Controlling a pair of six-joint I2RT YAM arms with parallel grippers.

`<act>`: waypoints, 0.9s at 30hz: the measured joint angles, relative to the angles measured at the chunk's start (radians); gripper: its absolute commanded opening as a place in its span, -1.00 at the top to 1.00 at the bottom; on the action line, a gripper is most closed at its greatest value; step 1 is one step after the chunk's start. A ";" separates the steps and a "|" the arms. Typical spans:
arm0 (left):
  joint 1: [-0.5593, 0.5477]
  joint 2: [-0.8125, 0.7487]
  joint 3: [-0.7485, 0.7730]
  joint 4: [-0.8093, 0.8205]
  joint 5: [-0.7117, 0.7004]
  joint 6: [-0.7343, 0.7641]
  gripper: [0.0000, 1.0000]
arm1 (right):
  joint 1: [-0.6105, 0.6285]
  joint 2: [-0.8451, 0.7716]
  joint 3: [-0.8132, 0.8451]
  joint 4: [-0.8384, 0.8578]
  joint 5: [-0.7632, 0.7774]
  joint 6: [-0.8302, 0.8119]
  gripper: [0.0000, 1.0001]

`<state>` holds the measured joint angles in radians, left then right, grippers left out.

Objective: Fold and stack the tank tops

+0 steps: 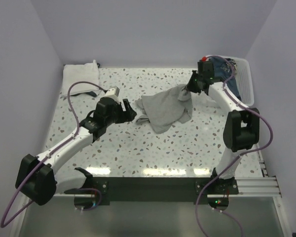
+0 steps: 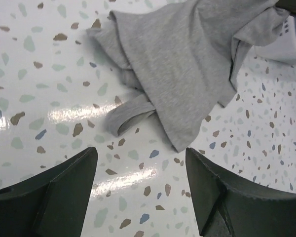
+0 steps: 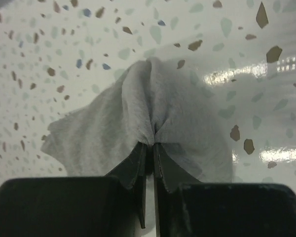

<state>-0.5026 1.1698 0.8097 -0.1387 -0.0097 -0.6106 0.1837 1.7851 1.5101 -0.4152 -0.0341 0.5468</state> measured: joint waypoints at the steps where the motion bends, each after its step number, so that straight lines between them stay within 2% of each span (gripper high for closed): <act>1: 0.003 0.012 -0.019 0.008 -0.005 -0.015 -0.53 | -0.006 0.035 0.000 -0.005 -0.008 0.001 0.50; 3: 0.012 0.039 -0.049 0.027 -0.006 -0.046 -0.53 | 0.002 0.071 0.000 -0.029 -0.006 0.000 0.21; 4: 0.016 0.055 -0.058 0.040 -0.006 -0.060 -0.53 | 0.013 0.072 0.000 -0.043 -0.001 -0.005 -0.02; 7: 0.024 0.111 -0.066 0.079 -0.003 -0.088 -0.45 | 0.072 0.027 -0.026 -0.048 0.066 -0.018 -0.14; 12: 0.025 0.214 -0.061 0.143 0.010 -0.122 -0.34 | 0.219 -0.178 -0.180 -0.041 0.216 -0.025 -0.16; 14: 0.025 0.254 -0.055 0.161 0.023 -0.141 -0.19 | 0.272 -0.250 -0.240 -0.040 0.257 -0.025 -0.15; 19: 0.007 0.296 -0.052 0.212 0.062 -0.155 -0.16 | 0.328 -0.386 -0.426 -0.025 0.287 -0.029 -0.07; 23: -0.093 0.340 -0.055 0.281 0.085 -0.156 -0.15 | 0.365 -0.446 -0.550 -0.025 0.298 -0.038 -0.07; 27: -0.178 0.411 -0.089 0.376 0.126 -0.174 -0.14 | 0.386 -0.453 -0.595 -0.024 0.310 -0.041 -0.05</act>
<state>-0.6807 1.5810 0.7208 0.2375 0.1162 -0.7841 0.5694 1.3319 0.9146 -0.4393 0.2760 0.5056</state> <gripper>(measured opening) 0.571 0.535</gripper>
